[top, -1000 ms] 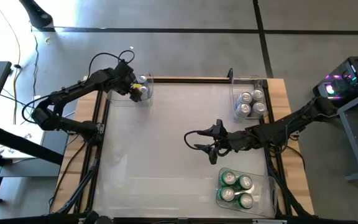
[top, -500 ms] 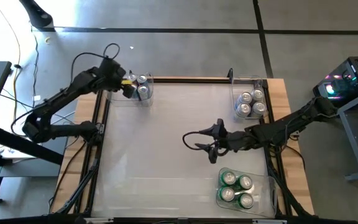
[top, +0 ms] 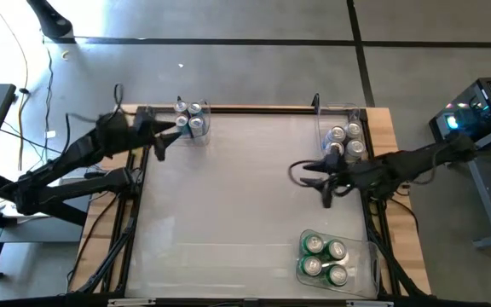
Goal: Sort soda cans
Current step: Return to Home Position
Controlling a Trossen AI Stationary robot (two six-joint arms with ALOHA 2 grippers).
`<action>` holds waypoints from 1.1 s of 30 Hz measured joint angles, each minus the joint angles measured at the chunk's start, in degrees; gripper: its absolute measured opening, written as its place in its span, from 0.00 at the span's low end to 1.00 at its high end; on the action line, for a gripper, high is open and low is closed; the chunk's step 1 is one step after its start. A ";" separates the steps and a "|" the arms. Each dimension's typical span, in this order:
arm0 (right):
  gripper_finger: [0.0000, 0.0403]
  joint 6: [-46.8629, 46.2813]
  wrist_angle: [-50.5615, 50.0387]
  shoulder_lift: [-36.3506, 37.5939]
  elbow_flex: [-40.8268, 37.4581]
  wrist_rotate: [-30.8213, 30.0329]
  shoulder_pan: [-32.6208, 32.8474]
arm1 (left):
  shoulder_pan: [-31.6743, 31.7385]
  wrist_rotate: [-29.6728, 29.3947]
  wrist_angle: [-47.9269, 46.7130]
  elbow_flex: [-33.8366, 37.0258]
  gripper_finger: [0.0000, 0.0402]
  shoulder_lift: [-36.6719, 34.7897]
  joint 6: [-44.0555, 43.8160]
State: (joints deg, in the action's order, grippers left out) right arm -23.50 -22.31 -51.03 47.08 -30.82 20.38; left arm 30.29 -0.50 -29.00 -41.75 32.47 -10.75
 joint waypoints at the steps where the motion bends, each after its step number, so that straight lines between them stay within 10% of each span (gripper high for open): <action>1: 0.47 0.59 0.11 1.93 -0.66 0.96 0.00 | -1.41 0.02 2.15 1.67 0.53 -2.07 -0.13; 16: 0.07 16.70 54.58 17.74 -32.79 28.99 -10.49 | -14.23 -0.40 27.19 21.10 0.30 -10.64 3.25; 24: 0.01 11.65 53.43 25.22 -36.48 38.46 -25.44 | -14.73 -0.19 31.58 24.21 0.14 -10.67 2.62; 33: 0.00 7.80 44.12 38.27 -41.85 37.49 -26.10 | -14.06 -1.26 24.21 24.21 0.01 -16.23 3.35</action>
State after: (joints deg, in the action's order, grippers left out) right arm -15.70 21.82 -12.76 5.23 6.67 -5.72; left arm 16.23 -1.76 -4.79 -17.54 16.24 -7.40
